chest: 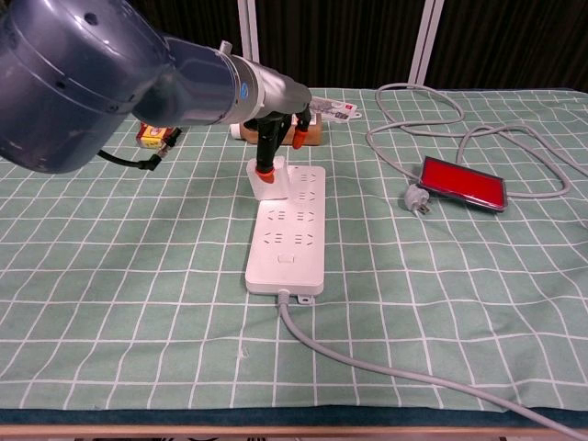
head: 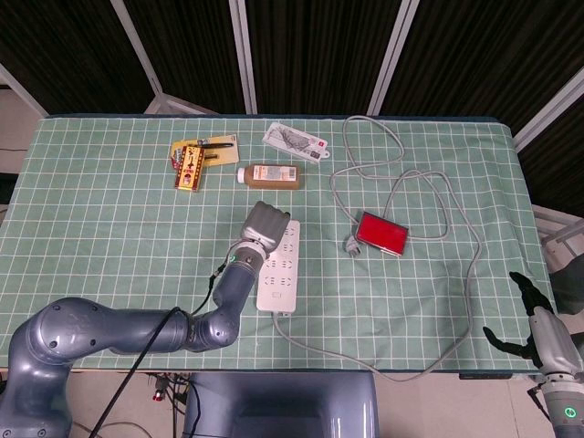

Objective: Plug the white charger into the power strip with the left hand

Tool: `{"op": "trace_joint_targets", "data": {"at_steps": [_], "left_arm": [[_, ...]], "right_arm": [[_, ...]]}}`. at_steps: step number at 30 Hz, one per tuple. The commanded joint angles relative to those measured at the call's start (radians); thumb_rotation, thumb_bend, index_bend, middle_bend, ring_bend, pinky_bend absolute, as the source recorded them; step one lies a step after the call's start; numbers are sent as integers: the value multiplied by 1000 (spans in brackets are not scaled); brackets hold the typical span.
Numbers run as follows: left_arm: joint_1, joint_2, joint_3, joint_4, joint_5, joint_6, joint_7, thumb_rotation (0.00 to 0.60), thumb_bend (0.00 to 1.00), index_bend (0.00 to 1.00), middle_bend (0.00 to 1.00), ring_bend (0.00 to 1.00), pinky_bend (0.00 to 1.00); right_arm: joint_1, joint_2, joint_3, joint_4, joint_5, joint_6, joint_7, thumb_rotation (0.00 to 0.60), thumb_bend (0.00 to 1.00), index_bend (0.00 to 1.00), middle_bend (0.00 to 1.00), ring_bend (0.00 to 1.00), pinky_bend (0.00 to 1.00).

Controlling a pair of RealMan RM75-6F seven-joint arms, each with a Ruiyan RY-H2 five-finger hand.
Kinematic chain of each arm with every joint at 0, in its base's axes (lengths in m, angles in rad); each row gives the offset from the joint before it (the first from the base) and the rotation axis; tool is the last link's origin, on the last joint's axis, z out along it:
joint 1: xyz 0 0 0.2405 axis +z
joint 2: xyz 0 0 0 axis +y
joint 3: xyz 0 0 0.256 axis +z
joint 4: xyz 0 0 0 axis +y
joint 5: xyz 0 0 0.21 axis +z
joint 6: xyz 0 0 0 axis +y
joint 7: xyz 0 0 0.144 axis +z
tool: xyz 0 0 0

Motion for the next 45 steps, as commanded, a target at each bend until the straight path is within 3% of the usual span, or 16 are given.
{"op": "trace_joint_targets", "data": {"at_steps": [1,5,9,23,45], "left_arm": [[175,8,-168,-75,251,-3,-438,600,228,655,822,947,1000],[244,-22,-224,-90,305,-5,-628,600,254,797,976,1000,1000],[280,-29,-252,-97,272,-39,-725,600,260,839,1000,1000,1000],[316,-38,-236,-27,251,-166,-847,600,270,876,1000,1000,1000],[284,-96,-195,87,285,-215,-890,600,270,875,1000,1000,1000]], "right_arm": [[0,0,0,0,-1,1,-1,600,338,0,0,0,0],[-1,0,-1,0,-2,2,-3,600,338,0,0,0,0],[-1,-1,-1,1,-1,3,-5,600,338,0,0,0,0],[1,0,-1,-2,6,-5,-2,600,338,0,0,0,0],[4,3,1,-4,13,-13,3,600,337,0,0,0,0]]}}
